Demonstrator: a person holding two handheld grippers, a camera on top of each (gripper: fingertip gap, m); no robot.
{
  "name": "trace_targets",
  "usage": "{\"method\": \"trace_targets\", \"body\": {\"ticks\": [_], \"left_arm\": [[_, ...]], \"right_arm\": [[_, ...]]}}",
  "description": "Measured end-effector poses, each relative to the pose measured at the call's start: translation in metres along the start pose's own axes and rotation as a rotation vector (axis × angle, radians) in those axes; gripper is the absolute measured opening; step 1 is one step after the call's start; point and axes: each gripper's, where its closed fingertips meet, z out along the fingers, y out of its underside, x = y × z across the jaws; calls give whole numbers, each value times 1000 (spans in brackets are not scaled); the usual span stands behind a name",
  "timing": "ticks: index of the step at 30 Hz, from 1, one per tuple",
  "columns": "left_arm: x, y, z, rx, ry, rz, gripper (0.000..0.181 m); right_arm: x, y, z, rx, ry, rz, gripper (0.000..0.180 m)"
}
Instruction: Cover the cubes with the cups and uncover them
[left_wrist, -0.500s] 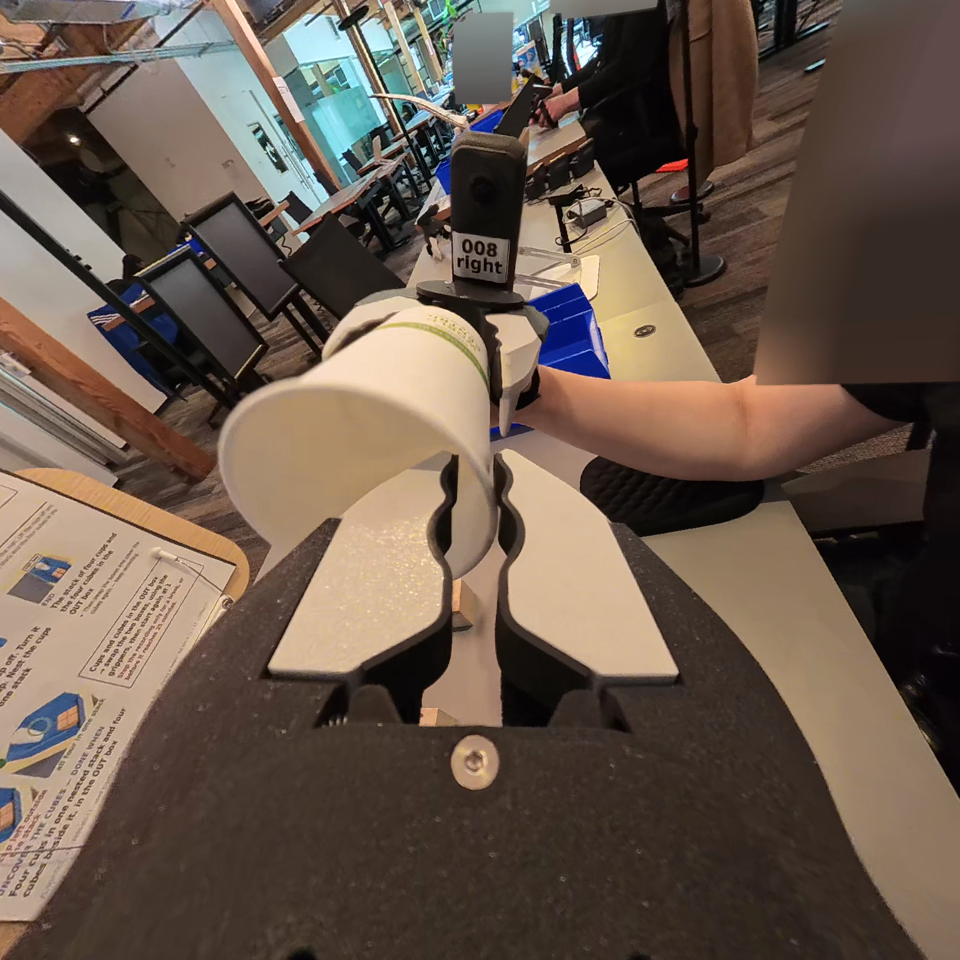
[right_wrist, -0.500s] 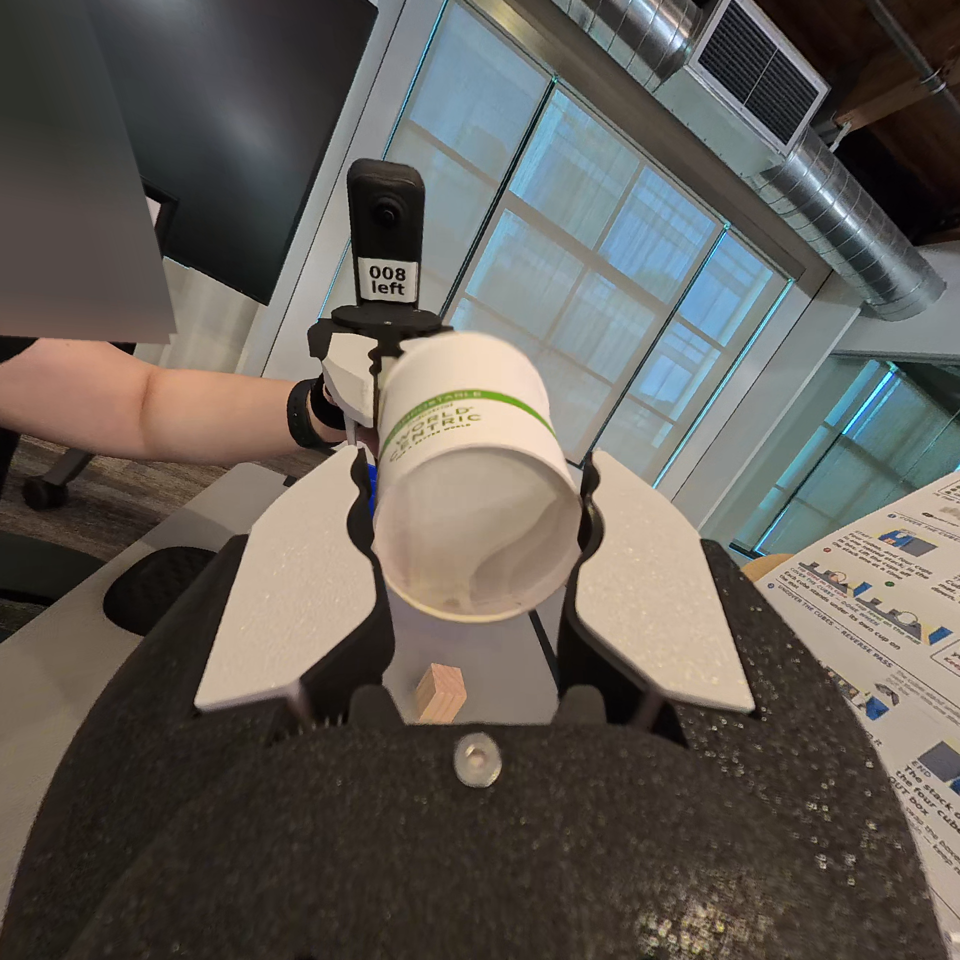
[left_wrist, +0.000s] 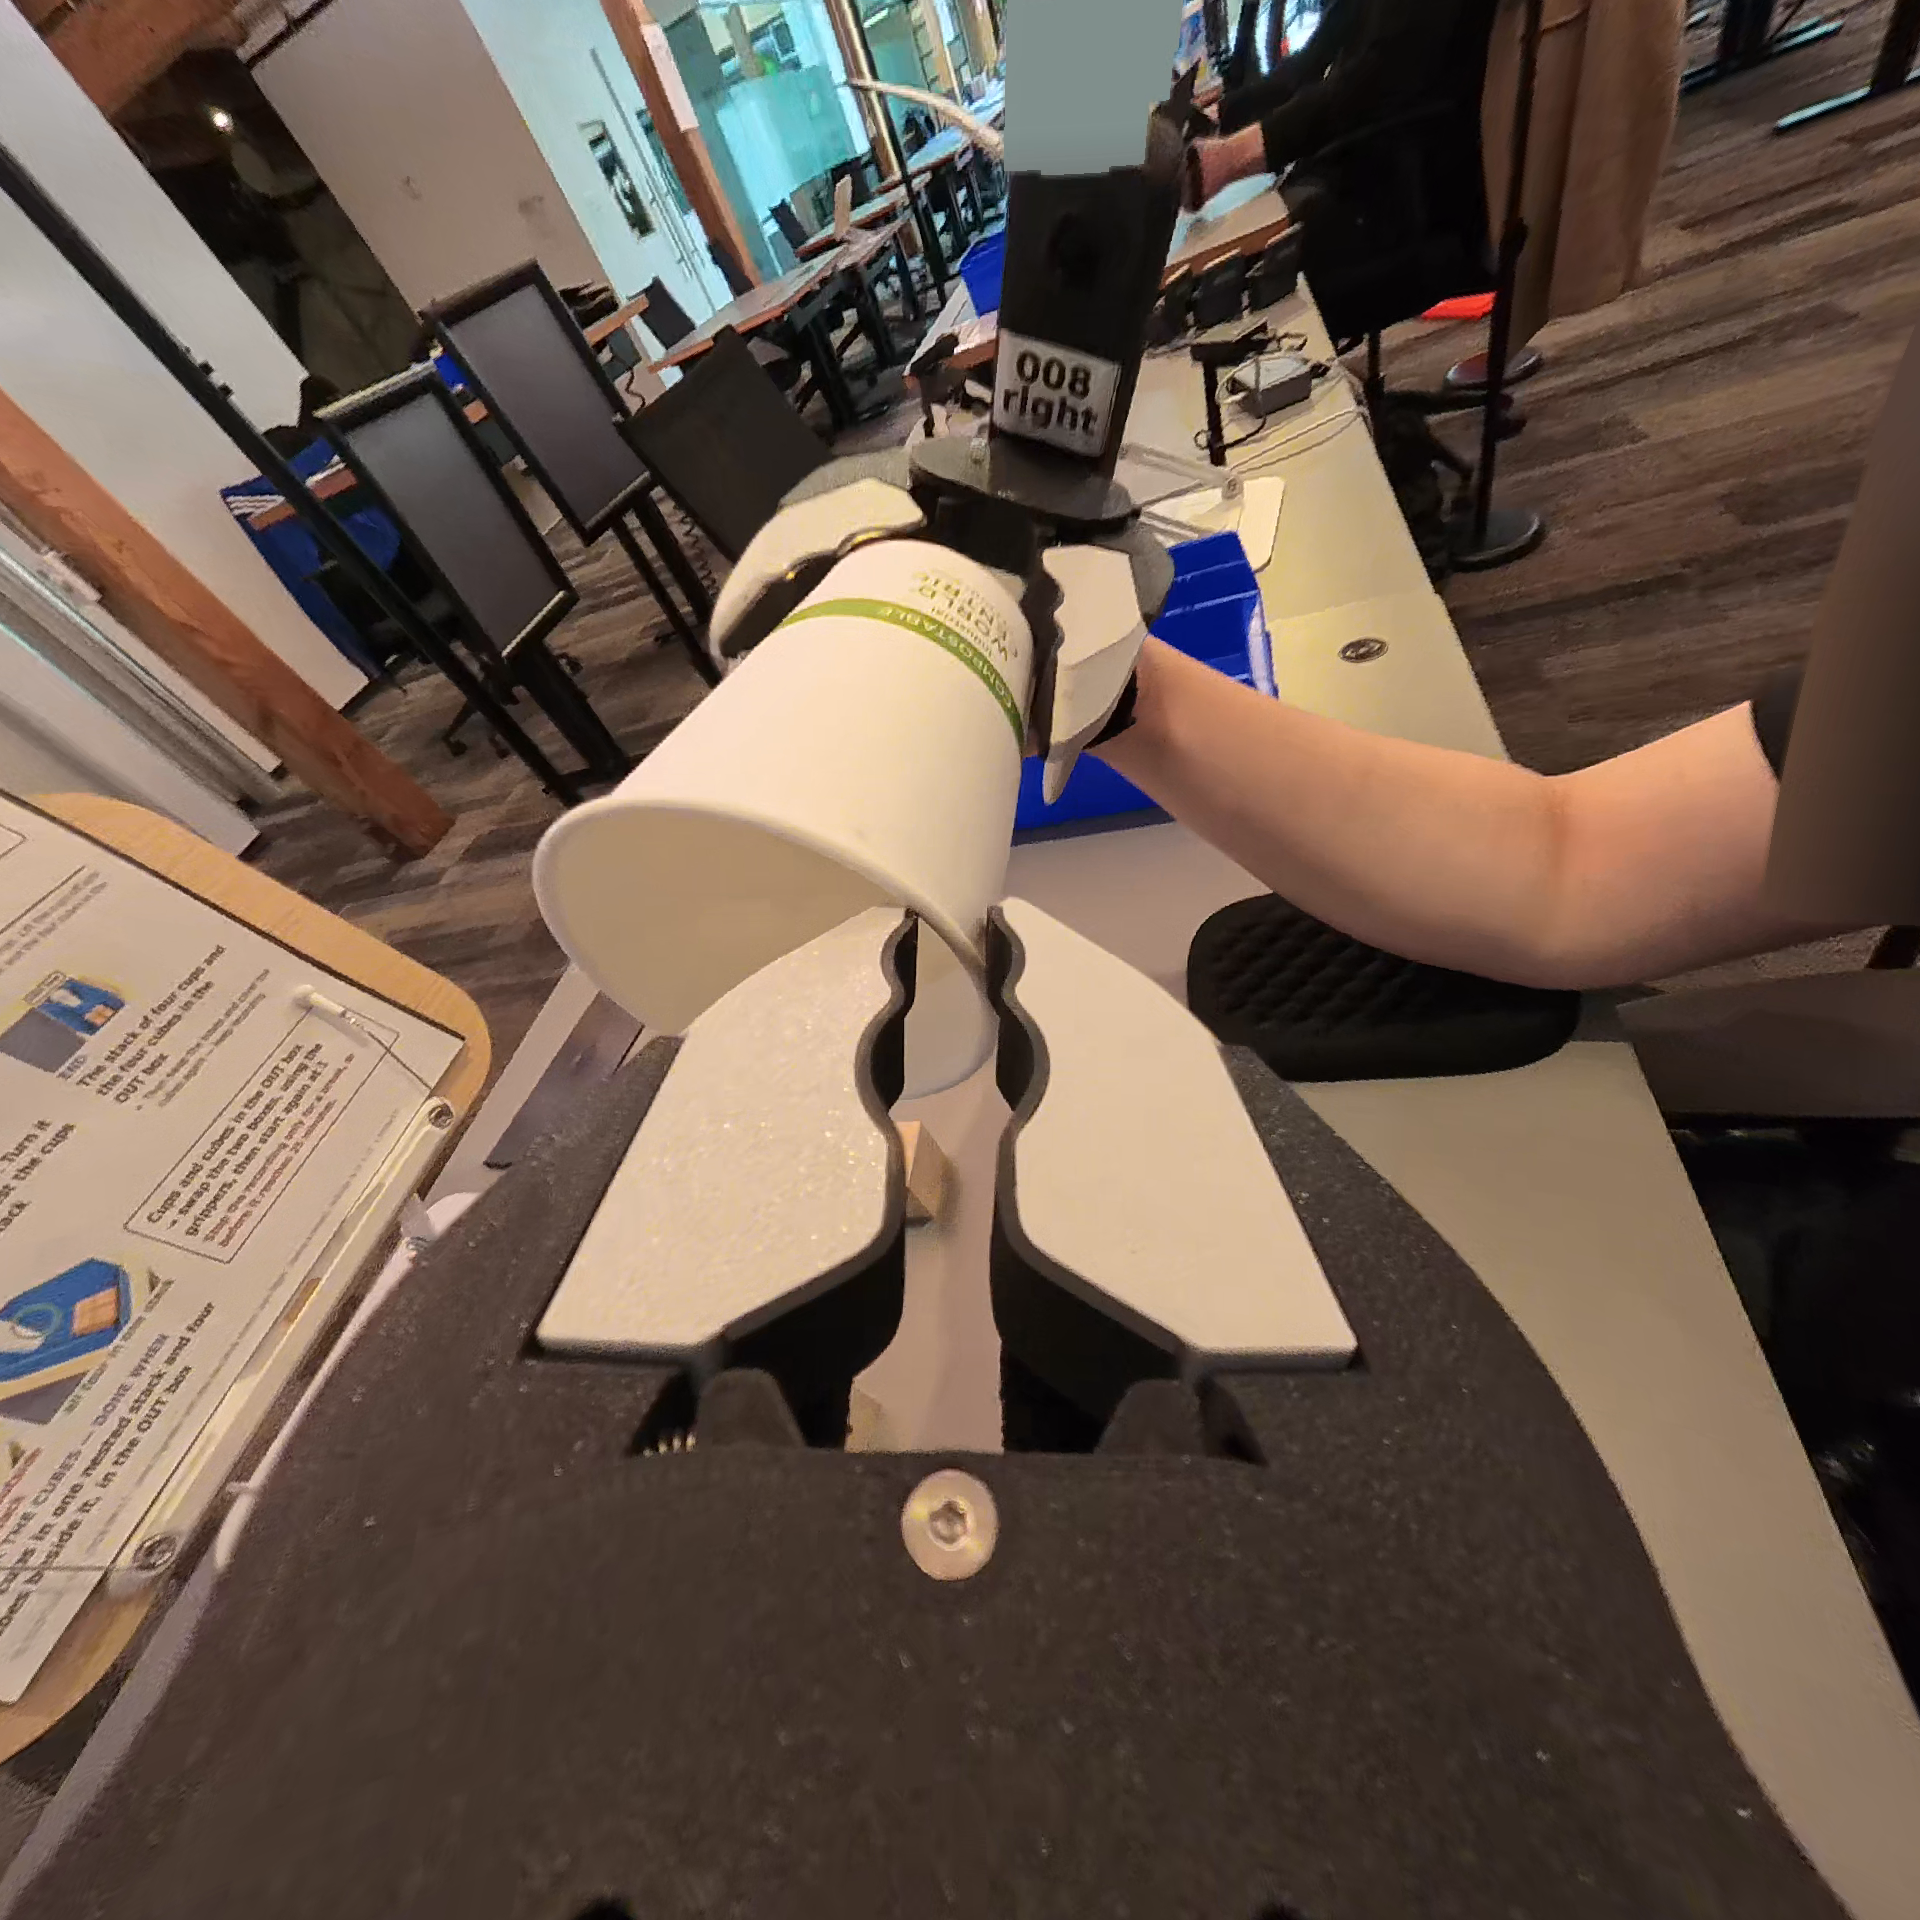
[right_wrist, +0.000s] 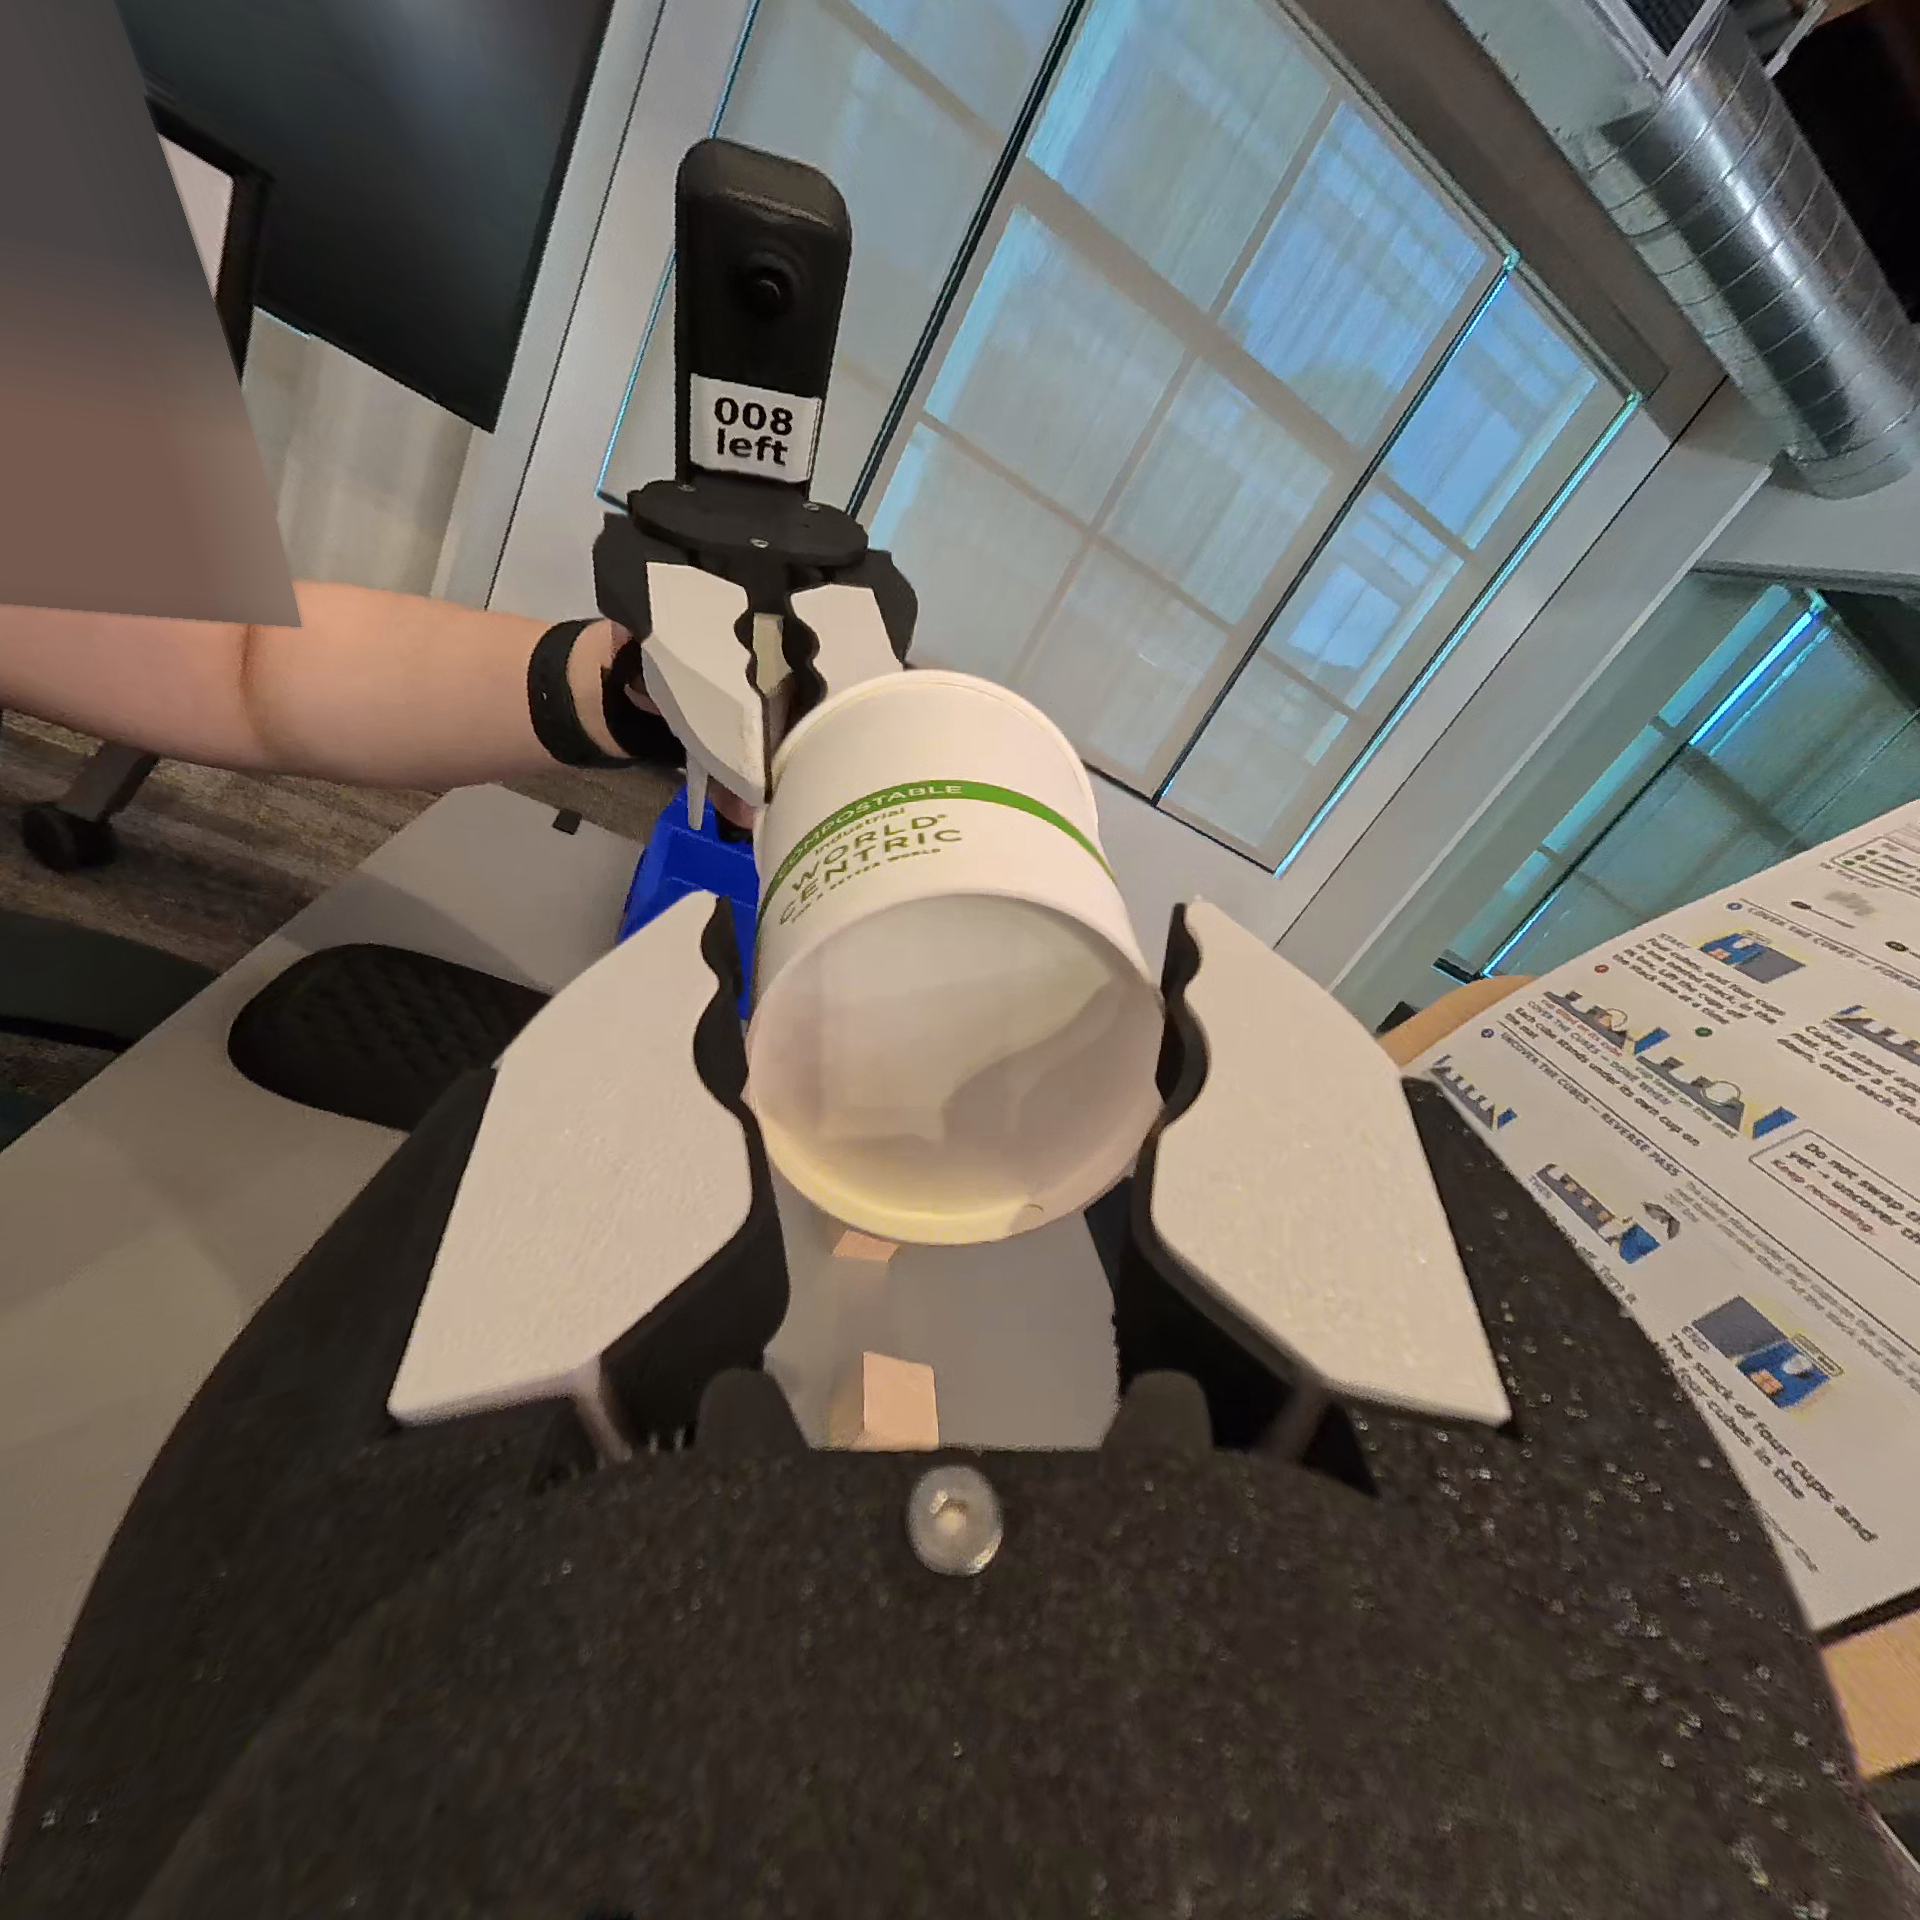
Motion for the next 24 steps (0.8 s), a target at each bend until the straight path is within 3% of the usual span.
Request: {"method": "trace_targets", "body": {"ticks": [7, 12, 19, 24], "left_arm": [[0, -11, 2, 35, -26, -33, 7], [3, -18, 0, 56, -17, -38, 6], [16, -9, 11, 11, -6, 18, 17], [16, -8, 17, -9, 12, -58, 5]], "right_arm": [[4, 11, -3, -82, 36, -53, 77], [4, 5, -3, -43, 40, -64, 77], [-6, 2, -4, -29, -11, -84, 77], [-4, 6, -4, -50, 9, -135, 77]]}}
